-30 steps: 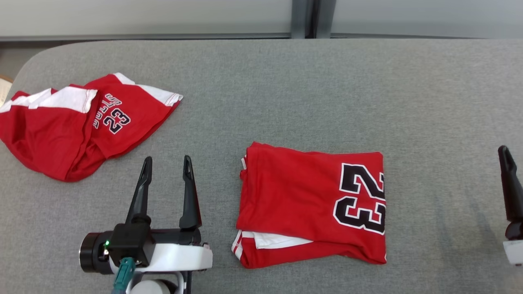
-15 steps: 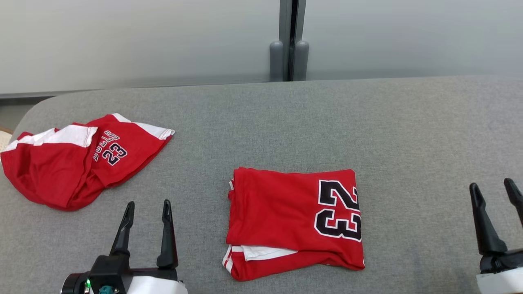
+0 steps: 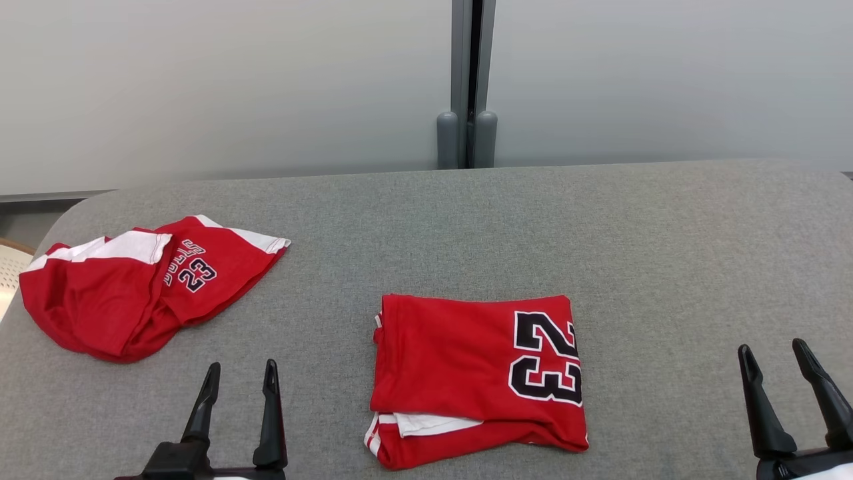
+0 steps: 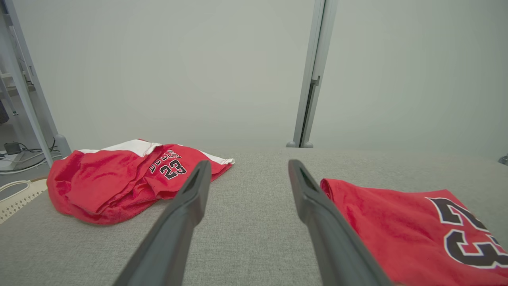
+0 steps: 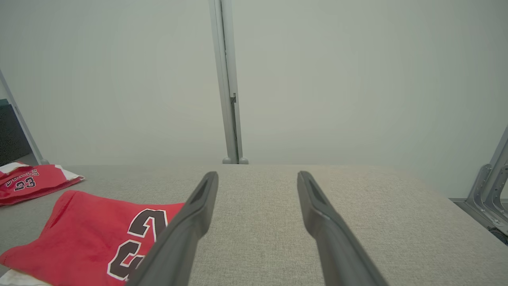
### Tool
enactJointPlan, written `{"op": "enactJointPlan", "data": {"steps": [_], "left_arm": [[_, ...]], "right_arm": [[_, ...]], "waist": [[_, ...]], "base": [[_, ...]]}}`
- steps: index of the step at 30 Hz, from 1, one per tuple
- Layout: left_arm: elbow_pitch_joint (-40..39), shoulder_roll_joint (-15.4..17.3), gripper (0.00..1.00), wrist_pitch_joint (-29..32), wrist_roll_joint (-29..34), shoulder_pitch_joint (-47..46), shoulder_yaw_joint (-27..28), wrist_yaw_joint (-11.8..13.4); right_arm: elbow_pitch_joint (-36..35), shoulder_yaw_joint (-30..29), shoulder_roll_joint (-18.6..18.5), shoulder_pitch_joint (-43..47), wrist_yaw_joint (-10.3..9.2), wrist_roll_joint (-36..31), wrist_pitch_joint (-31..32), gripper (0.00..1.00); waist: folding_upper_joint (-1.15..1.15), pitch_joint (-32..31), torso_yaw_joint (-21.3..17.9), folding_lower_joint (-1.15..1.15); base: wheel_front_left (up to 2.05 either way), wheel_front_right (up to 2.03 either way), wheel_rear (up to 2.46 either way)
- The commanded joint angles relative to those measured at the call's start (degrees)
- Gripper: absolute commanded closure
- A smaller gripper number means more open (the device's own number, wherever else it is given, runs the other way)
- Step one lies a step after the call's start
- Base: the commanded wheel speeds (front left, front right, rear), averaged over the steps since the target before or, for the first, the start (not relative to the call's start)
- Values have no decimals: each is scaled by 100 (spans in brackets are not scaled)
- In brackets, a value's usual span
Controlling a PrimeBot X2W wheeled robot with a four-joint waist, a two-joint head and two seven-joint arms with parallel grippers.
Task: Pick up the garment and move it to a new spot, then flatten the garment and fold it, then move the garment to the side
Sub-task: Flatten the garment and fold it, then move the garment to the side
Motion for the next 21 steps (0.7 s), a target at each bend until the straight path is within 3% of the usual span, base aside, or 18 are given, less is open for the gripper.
{"op": "enactJointPlan", "data": {"steps": [1,21], "left_arm": [[20,37,0,-9,-27,34,14,-22],[-37,55,0,-9,119,-247,25,16]], "right_arm": [[18,2,-1,48,0,-9,-28,0],[73,118,-93,-51,0,121,29,0]], "waist": [[0,2,6,0],[0,147,112,0]], "base": [[0,0,0],[0,0,0]]}}
